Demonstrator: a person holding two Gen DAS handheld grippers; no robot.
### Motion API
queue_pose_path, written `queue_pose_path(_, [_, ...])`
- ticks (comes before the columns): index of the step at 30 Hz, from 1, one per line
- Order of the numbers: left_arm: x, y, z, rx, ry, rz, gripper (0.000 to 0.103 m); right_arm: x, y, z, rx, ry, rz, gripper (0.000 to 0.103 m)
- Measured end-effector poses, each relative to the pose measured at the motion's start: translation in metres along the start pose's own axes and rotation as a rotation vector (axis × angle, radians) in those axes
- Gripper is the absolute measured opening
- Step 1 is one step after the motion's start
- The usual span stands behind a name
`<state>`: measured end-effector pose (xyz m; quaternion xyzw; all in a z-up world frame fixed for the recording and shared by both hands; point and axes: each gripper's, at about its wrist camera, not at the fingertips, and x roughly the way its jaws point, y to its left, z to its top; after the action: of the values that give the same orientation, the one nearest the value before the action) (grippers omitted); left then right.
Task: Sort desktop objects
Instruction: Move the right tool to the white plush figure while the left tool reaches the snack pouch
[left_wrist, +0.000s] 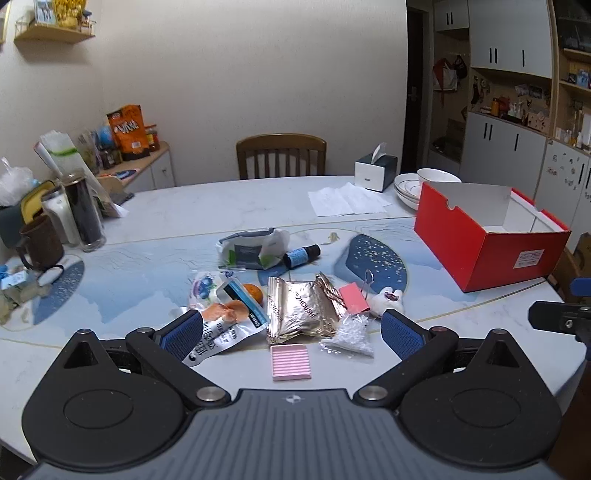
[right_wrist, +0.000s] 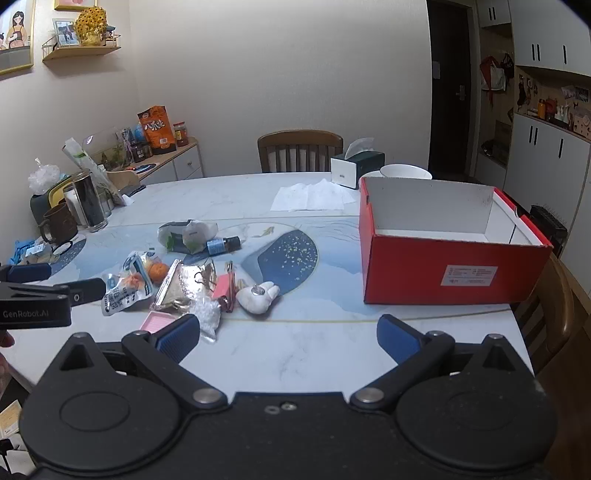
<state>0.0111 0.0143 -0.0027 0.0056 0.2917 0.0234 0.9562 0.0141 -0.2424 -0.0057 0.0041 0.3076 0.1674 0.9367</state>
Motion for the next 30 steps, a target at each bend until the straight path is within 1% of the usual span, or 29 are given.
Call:
queue_pose_path(3, [0.010, 0.006, 0.000, 0.001, 0.017, -0.016, 0.103, 0.008, 0.003, 0.002, 0.005, 0.001, -0.009, 0.102])
queue_pose_path(5, [0.016, 0.011, 0.001, -0.016, 0.029, -0.023, 0.103, 0.015, 0.003, 0.005, 0.018, 0.010, -0.026, 0.102])
queue_pose_path(10, [0.028, 0.020, 0.002, -0.011, 0.032, -0.039, 0.103, 0.030, 0.008, 0.009, 0.029, 0.022, -0.023, 0.101])
queue_pose_path(13, [0.035, 0.028, 0.003, -0.016, 0.033, -0.036, 0.103, 0.042, 0.014, 0.009, 0.017, 0.031, -0.020, 0.101])
queue_pose_path(17, [0.048, 0.042, 0.002, 0.007, 0.042, -0.020, 0.103, 0.063, 0.021, 0.010, -0.004, 0.055, -0.031, 0.101])
queue_pose_path(21, [0.066, 0.057, -0.001, 0.044, 0.062, -0.002, 0.103, 0.087, 0.028, 0.013, -0.025, 0.075, -0.045, 0.101])
queue_pose_path(23, [0.073, 0.064, -0.003, 0.063, 0.056, 0.005, 0.103, 0.100, 0.029, 0.015, -0.023, 0.085, -0.054, 0.101])
queue_pose_path(27, [0.088, 0.072, -0.005, 0.143, 0.056, -0.042, 0.103, 0.127, 0.029, 0.021, 0.010, 0.115, -0.081, 0.101])
queue_pose_path(30, [0.102, 0.074, -0.009, 0.220, 0.066, -0.060, 0.103, 0.147, 0.028, 0.022, 0.031, 0.149, -0.104, 0.101])
